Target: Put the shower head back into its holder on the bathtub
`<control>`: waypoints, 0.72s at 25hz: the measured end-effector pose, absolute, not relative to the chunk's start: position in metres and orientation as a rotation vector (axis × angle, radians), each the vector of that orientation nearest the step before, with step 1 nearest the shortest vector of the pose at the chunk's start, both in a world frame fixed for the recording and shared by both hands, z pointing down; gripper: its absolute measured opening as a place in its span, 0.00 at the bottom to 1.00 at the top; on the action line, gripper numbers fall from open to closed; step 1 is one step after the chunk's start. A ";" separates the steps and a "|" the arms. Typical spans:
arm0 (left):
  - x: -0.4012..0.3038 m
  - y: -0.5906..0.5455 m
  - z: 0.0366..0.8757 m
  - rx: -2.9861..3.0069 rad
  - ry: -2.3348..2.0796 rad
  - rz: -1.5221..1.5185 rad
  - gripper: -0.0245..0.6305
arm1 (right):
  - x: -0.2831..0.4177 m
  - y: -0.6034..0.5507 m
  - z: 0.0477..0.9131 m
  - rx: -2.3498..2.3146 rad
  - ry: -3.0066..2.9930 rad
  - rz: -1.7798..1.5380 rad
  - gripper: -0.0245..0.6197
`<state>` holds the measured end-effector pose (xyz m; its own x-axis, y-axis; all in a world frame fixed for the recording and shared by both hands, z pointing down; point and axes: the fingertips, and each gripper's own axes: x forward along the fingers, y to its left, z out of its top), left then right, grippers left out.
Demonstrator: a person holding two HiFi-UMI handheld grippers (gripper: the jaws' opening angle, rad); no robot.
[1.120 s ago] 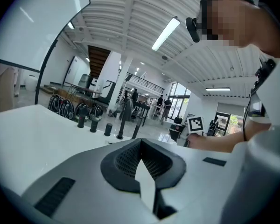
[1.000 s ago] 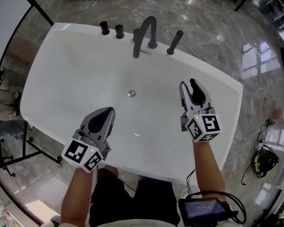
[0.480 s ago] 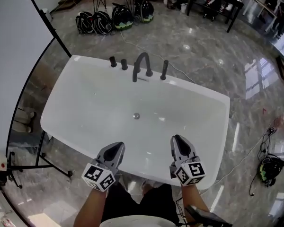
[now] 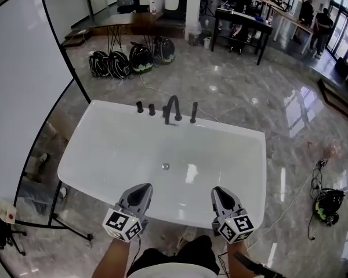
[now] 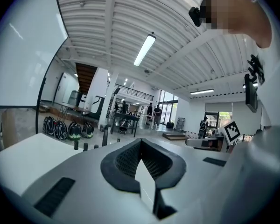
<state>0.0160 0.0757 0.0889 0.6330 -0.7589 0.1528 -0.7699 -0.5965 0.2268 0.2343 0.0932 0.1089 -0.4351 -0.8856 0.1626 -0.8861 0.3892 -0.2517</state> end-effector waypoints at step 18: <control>-0.097 0.262 -0.016 2.673 -1.207 -0.101 0.06 | 0.107 0.270 -0.023 1.598 -2.610 0.180 0.06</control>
<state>-0.0971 0.2616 -0.0163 0.6627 -0.7486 0.0223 -0.7344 -0.6437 0.2153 0.1074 0.2697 -0.0230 -0.4542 -0.8820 0.1257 -0.8909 0.4501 -0.0603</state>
